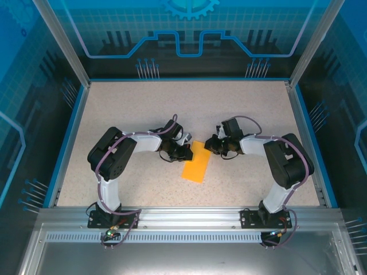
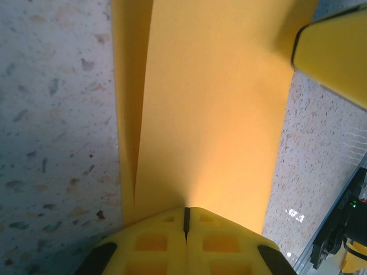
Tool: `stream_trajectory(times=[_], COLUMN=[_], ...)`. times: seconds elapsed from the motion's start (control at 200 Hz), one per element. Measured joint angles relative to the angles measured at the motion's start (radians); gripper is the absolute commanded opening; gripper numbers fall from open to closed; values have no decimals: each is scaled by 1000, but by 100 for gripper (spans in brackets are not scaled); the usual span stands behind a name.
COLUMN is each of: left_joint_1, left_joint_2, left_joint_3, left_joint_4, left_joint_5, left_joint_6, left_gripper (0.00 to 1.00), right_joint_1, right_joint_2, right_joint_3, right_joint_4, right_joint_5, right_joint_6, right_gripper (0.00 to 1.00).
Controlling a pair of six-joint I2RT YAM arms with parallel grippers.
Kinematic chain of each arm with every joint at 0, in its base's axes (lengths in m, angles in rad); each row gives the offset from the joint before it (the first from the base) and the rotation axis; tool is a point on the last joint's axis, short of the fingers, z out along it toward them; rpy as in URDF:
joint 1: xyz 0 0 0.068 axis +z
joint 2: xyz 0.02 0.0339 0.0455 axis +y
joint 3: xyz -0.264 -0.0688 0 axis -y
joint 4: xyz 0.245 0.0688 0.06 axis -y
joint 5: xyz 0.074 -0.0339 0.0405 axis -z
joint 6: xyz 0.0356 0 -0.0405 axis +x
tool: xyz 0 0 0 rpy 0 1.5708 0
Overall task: Fold a paper plane with a square sheet of paper (pick it up from the middle)
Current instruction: Fold the square sheet of paper in half at the center of the table.
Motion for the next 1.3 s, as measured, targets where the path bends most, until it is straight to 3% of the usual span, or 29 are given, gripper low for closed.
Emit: stream_trajectory(times=[1.3], left_joint_1=[0], left_joint_2=[-1], left_joint_3=[0], left_joint_4=[0], left_joint_5=[0], left_joint_6=[3], left_gripper=[0], right_joint_1=[-65], right_joint_2=[82], right_joint_3=[53], right_joint_4=[-26], right_joint_5=[-16], right_joint_6=[-15], right_gripper=[12])
